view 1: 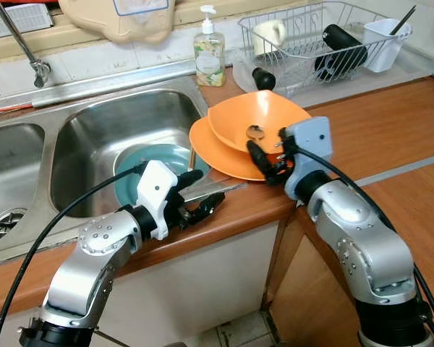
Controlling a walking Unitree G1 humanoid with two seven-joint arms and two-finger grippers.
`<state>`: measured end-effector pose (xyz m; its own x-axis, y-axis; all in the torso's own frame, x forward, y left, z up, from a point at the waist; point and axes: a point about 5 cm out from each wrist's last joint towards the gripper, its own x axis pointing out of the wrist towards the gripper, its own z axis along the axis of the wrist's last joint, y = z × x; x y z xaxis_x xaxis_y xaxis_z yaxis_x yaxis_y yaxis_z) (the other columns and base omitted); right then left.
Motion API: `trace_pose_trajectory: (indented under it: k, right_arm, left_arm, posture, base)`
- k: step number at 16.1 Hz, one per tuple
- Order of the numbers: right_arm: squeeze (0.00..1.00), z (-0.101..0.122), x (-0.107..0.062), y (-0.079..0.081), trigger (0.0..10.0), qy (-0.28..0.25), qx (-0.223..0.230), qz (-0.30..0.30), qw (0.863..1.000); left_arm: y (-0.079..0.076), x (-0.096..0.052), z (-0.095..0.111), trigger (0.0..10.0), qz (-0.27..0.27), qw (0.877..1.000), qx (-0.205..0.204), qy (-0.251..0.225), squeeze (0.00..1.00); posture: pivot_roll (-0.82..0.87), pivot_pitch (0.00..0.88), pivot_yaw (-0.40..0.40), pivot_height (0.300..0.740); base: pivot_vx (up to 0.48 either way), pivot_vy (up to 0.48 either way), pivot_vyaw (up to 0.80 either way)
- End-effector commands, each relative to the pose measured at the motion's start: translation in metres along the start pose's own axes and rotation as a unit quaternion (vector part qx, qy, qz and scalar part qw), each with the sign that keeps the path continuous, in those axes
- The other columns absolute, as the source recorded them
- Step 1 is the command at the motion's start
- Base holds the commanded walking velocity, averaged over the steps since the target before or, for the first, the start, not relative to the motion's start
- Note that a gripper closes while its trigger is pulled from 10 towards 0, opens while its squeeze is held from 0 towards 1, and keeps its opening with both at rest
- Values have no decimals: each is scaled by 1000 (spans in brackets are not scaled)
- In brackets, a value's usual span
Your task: Kitchen organization
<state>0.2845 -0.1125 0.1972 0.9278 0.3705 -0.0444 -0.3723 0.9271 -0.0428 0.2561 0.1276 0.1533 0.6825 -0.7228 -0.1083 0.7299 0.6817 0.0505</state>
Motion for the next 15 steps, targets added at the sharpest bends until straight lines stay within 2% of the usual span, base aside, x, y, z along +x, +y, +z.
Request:
trace_pose_trajectory:
  k: [1, 8, 9, 10, 11, 12, 13, 15]
  right_arm:
    - [0, 2, -5, -6, 10000, -6, 20, -9, 1000]
    - [0, -5, -16, -15, 10000, 12, 29, -26, 999]
    - [0, -4, -15, -13, 6627, 7, 44, -19, 999]
    - [0, -4, -15, -12, 6627, 6, 47, -17, 999]
    - [0, -3, -14, -10, 3098, 4, 51, -13, 999]
    - [0, -3, -13, -8, 627, 4, 56, -8, 998]
    - [0, -4, -13, -6, 0, 7, 60, -5, 998]
    - [0, -5, -12, -5, 0, 10, 68, -6, 998]
  left_arm:
    - [1, -4, 1, 10000, 9, 1000, 8, 3, 0]
    - [-1, -3, -1, 10000, 11, 1000, 8, 3, 0]
    - [-1, -3, 0, 10000, 14, 1000, 10, 1, 0]
    - [-1, -2, 0, 10000, 15, 1000, 11, 0, 0]
    - [-1, -3, 0, 10000, 15, 1000, 11, 0, 0]
    - [-1, -2, 0, 10000, 16, 1000, 11, 0, 0]
    - [-1, -2, 1, 10000, 16, 1000, 12, 0, 0]
    - [-1, -2, 1, 10000, 16, 1000, 13, -1, 0]
  posture:
    - [-17, 0, 117, 740]
    - [-20, 0, 115, 740]
    - [-19, 0, 114, 740]
    - [-19, 0, 114, 740]
    - [-19, 0, 114, 740]
    - [-17, 0, 113, 740]
    - [-17, 0, 113, 740]
    - [-16, 0, 113, 740]
  base:
    - [0, 0, 0]
    - [0, 0, 0]
    - [0, 0, 0]
    - [0, 0, 0]
    - [0, 0, 0]
    - [0, 0, 0]
    - [0, 0, 0]
    - [0, 0, 0]
